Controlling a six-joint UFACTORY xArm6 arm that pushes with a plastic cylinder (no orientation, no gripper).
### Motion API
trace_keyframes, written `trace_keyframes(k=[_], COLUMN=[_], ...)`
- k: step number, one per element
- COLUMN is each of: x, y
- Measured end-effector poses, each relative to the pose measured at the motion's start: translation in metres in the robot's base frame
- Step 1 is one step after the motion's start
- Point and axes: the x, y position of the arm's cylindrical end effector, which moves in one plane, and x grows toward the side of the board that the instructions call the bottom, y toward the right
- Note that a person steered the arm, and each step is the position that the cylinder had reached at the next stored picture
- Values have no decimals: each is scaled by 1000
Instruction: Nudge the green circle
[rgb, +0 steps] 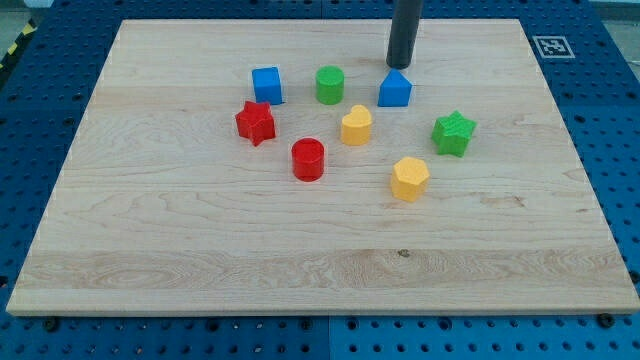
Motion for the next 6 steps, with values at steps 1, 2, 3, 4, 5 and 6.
trace_keyframes(k=[1,2,3,4,5,6], x=[0,1,21,40,40,41], y=[-2,-37,-71,-71,-69,-36])
